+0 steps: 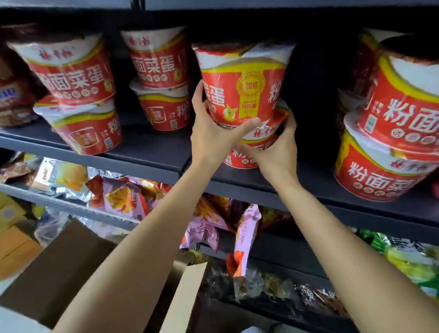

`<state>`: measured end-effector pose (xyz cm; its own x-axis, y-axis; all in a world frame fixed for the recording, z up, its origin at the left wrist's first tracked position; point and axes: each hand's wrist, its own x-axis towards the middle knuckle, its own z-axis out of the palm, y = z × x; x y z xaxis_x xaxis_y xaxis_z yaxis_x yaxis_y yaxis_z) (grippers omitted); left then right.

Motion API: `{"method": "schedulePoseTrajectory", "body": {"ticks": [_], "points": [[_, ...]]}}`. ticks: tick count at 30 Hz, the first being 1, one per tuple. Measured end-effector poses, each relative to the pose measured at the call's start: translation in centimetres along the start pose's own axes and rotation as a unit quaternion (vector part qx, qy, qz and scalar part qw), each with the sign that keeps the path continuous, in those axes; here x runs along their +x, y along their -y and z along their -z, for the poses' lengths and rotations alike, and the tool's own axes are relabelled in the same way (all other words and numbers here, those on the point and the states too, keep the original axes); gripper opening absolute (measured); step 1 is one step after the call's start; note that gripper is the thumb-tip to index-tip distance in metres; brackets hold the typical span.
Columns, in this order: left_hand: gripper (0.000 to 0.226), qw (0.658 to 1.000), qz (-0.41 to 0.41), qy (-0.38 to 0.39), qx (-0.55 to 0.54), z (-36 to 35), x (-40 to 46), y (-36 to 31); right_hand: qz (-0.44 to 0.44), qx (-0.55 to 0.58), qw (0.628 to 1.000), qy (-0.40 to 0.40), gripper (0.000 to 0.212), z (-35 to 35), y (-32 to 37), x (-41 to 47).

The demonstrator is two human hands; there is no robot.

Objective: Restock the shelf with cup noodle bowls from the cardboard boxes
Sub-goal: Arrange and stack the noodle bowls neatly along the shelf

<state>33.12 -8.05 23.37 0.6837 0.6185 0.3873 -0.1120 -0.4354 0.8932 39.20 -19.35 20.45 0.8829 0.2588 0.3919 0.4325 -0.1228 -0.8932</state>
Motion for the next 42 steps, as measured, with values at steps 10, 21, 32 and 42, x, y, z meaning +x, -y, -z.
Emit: {"method": "schedulePoseTrajectory", "body": {"ticks": [10, 21, 32, 42], "points": [[0.106, 0.999, -0.032, -0.031, -0.006, -1.7, 1.8, -1.9, 0.044, -0.111, 0.991, -0.061, 0.103, 3.4, -1.9, 0.7], [0.131, 0.973, -0.009, -0.205, 0.11, -10.0, 2.5, -4.8, 0.022, -0.158, 0.981, -0.11, 0.107, 0.0, -2.7, -0.2], [0.111, 0.993, -0.028, 0.104, -0.051, -4.7, 8.1, -0.7, 0.0, -0.057, 0.996, -0.067, 0.124, 1.0, -3.9, 2.8], [0.114, 0.992, -0.052, 0.081, 0.079, -9.0, 8.6, -1.0, -0.05, -0.157, 0.975, -0.152, 0.108, 0.9, -5.0, 4.1]]}}
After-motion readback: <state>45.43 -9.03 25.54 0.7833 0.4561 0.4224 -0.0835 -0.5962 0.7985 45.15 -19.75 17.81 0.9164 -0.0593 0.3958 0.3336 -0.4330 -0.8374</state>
